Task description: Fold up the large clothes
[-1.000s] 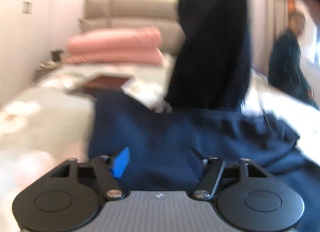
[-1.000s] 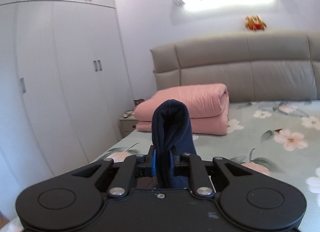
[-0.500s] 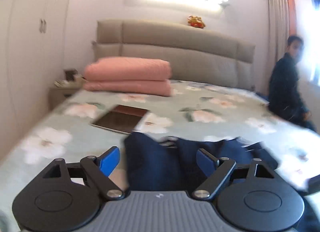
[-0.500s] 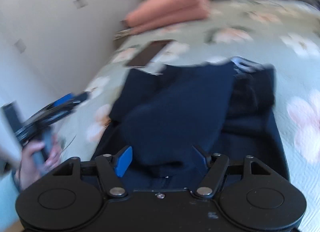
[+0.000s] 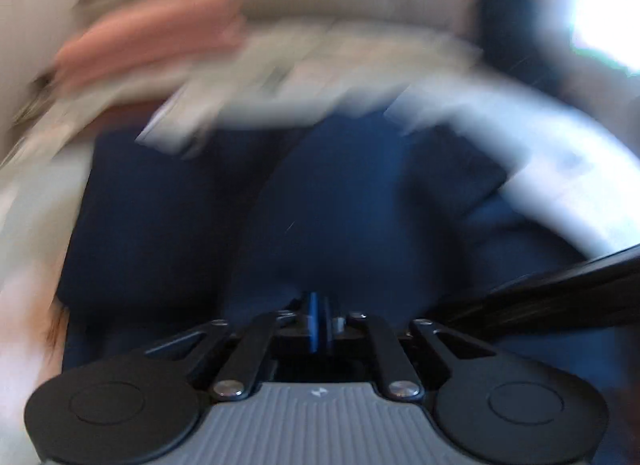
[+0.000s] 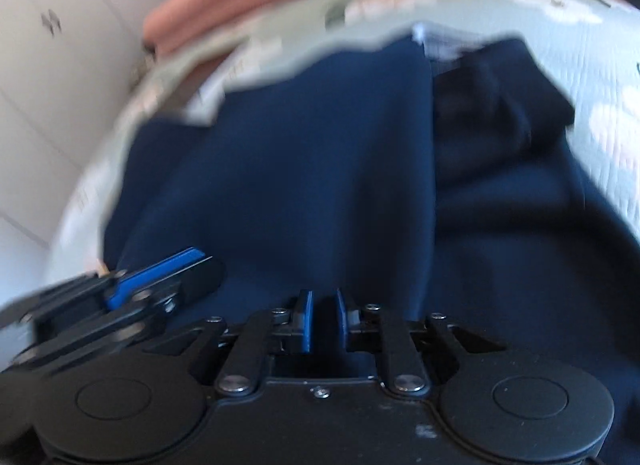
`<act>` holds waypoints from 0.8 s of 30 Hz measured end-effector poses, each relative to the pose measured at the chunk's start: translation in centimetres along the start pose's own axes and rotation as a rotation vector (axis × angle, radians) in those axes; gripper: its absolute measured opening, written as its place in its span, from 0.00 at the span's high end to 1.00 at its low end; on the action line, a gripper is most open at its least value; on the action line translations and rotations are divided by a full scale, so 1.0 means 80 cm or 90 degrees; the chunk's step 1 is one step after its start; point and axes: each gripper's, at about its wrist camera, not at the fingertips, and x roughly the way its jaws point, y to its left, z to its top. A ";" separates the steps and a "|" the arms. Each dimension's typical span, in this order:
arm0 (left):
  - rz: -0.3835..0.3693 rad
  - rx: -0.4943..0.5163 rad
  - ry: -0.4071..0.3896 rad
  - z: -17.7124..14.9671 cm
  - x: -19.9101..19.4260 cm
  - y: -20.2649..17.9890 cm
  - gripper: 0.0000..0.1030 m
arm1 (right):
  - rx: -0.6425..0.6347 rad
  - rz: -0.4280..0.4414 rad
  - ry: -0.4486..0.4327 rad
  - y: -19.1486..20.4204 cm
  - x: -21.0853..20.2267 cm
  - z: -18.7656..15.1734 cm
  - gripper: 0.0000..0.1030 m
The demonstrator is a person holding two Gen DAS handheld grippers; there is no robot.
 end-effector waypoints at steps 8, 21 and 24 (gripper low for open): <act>-0.060 -0.079 -0.037 -0.011 -0.071 0.021 0.90 | -0.107 -0.042 -0.078 0.037 -0.078 -0.021 0.78; -0.031 -0.178 0.018 -0.096 -0.140 0.051 0.90 | -0.200 -0.061 0.055 0.035 -0.057 -0.054 0.55; -0.019 -0.181 0.040 -0.104 -0.162 0.057 0.89 | -0.172 -0.048 0.070 0.007 -0.084 -0.075 0.55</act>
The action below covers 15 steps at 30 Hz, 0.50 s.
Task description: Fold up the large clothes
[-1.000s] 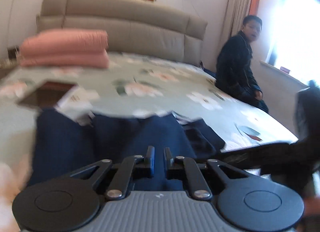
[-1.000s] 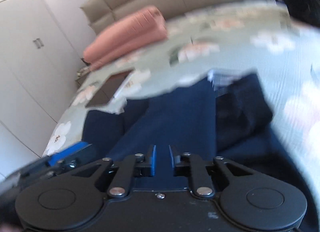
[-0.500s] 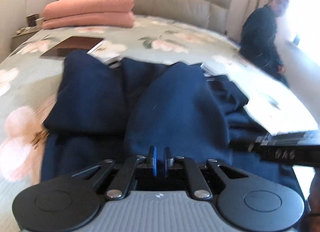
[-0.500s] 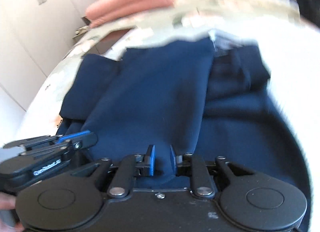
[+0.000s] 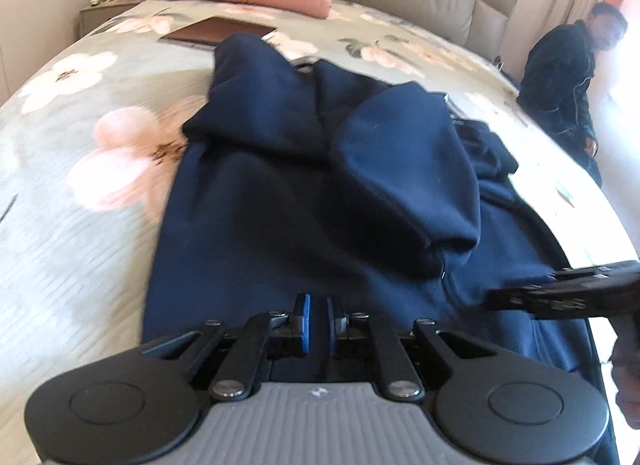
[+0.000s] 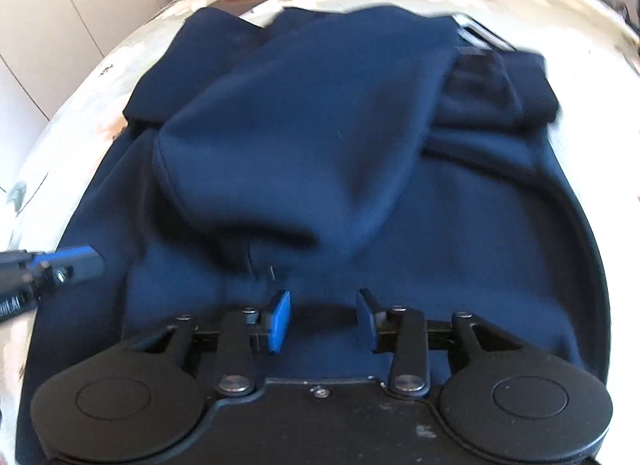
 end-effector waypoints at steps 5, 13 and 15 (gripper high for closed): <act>0.014 -0.034 0.000 -0.019 -0.043 0.019 0.89 | 0.027 -0.009 0.009 -0.025 -0.051 -0.046 0.32; 0.045 -0.050 0.076 -0.065 -0.095 0.032 0.73 | 0.077 -0.046 0.048 -0.049 -0.125 -0.116 0.27; 0.057 -0.062 0.098 -0.081 -0.106 0.039 0.61 | 0.106 -0.048 0.072 -0.057 -0.135 -0.139 0.27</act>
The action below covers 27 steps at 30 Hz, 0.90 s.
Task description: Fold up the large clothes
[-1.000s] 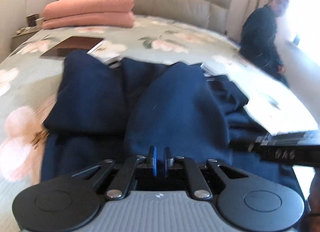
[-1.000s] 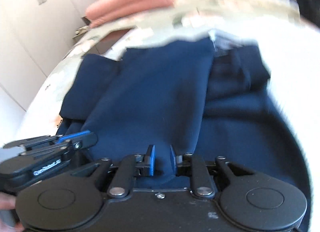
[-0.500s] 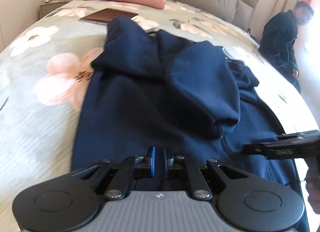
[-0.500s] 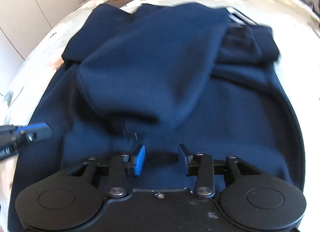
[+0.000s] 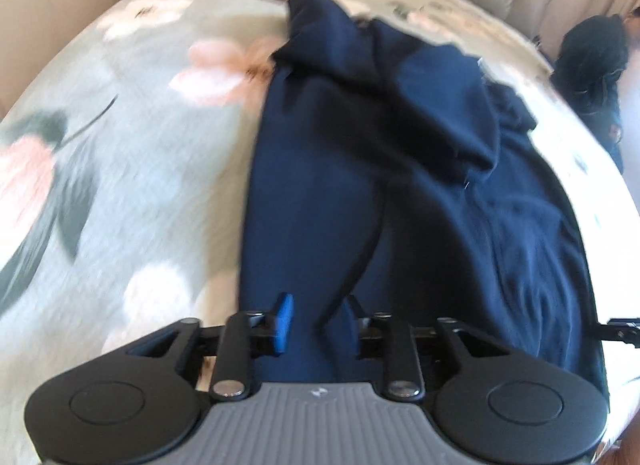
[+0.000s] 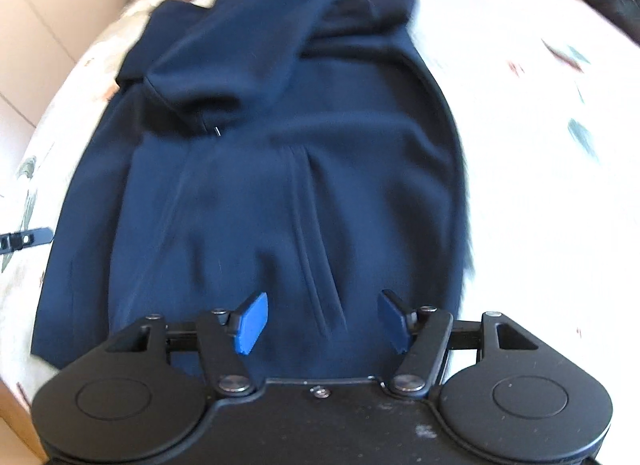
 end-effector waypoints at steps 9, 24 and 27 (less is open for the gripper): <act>0.028 -0.052 0.036 -0.038 -0.016 0.027 0.26 | 0.101 -0.050 0.065 -0.048 0.018 -0.061 0.26; -0.077 -0.191 0.114 -0.073 0.020 0.057 0.26 | 0.152 0.005 0.103 -0.064 0.035 -0.076 0.27; -0.104 -0.197 0.124 -0.074 0.027 0.055 0.37 | 0.137 0.051 0.149 -0.054 0.048 -0.080 0.47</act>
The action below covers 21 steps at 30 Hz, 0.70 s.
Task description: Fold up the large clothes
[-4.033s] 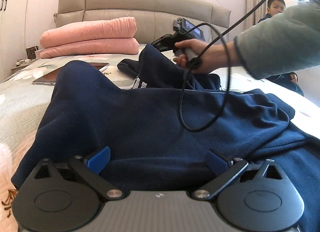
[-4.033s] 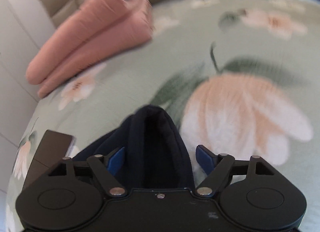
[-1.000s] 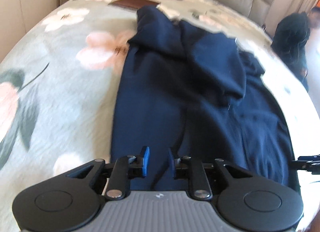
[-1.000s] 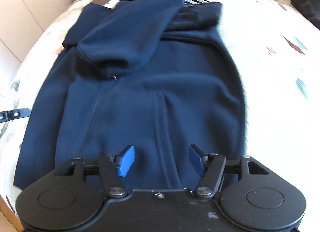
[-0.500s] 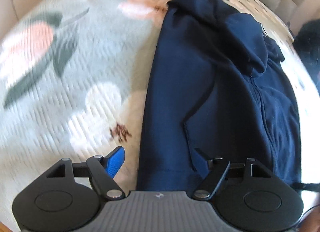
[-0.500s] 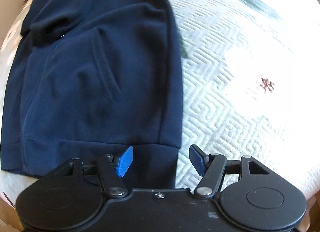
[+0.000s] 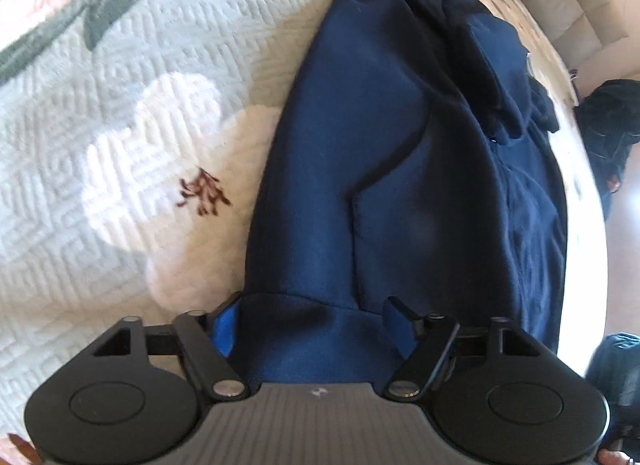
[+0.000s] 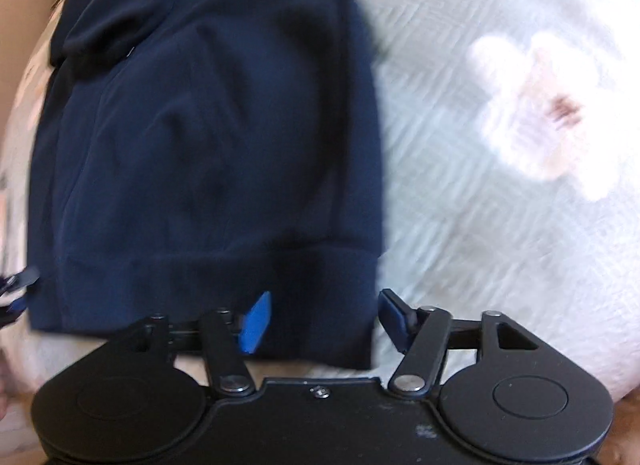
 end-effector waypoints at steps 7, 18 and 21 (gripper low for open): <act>-0.013 -0.032 -0.001 -0.001 -0.006 0.018 0.84 | 0.004 0.013 -0.035 0.000 -0.010 0.006 0.86; -0.257 -0.027 -0.129 0.084 -0.063 -0.029 0.87 | 0.044 0.114 -0.195 -0.002 -0.100 0.104 0.91; -0.276 0.002 -0.180 0.133 -0.071 -0.049 0.87 | 0.032 0.118 -0.254 0.000 -0.122 0.155 0.92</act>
